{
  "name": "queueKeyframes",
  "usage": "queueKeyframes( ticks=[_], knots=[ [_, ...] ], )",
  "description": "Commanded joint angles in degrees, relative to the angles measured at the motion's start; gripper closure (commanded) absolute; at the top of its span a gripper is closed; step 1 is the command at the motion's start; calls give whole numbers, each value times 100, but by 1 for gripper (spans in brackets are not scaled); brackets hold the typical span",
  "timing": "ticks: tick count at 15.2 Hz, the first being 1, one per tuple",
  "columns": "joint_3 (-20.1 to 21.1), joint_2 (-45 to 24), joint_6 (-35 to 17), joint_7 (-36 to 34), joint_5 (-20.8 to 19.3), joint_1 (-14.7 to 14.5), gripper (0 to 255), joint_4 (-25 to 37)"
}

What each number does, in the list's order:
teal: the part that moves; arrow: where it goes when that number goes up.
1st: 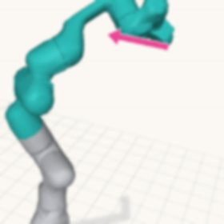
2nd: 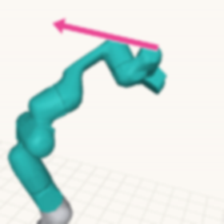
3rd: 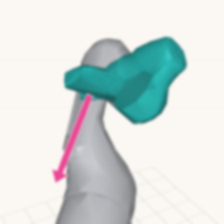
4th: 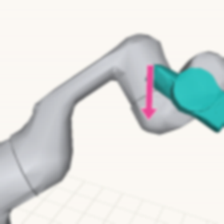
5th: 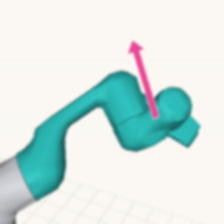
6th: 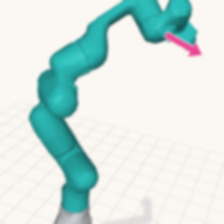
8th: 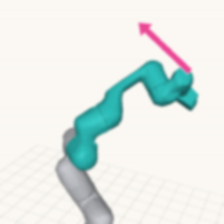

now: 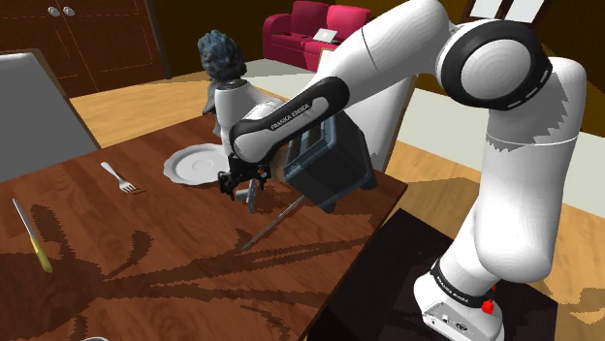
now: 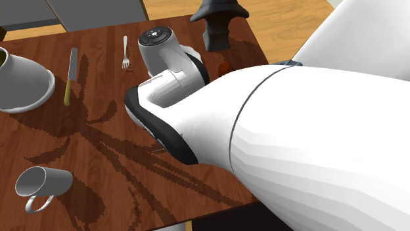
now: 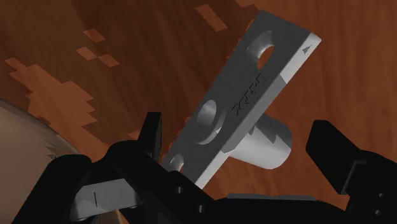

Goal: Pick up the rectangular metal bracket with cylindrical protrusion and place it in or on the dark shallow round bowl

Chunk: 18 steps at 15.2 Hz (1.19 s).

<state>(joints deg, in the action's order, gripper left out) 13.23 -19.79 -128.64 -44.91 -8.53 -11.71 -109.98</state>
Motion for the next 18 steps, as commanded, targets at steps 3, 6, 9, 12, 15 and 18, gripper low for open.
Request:
queueKeyframes(
  ticks=[3, 6, 9, 12, 15, 18],
  knots=[
    [1, 2, 5, -6, 0, -3, 0, -6],
    [1, 2, 4, -6, 0, -3, 255, -6],
    [1, 2, 4, -5, 0, -3, 255, -6],
    [1, 2, 4, -6, 0, -3, 255, -6],
    [8, 45, 68, 7, 17, 1, 255, 16],
    [27, 168, 260, 43, 64, 14, 255, 89]
  ],
)
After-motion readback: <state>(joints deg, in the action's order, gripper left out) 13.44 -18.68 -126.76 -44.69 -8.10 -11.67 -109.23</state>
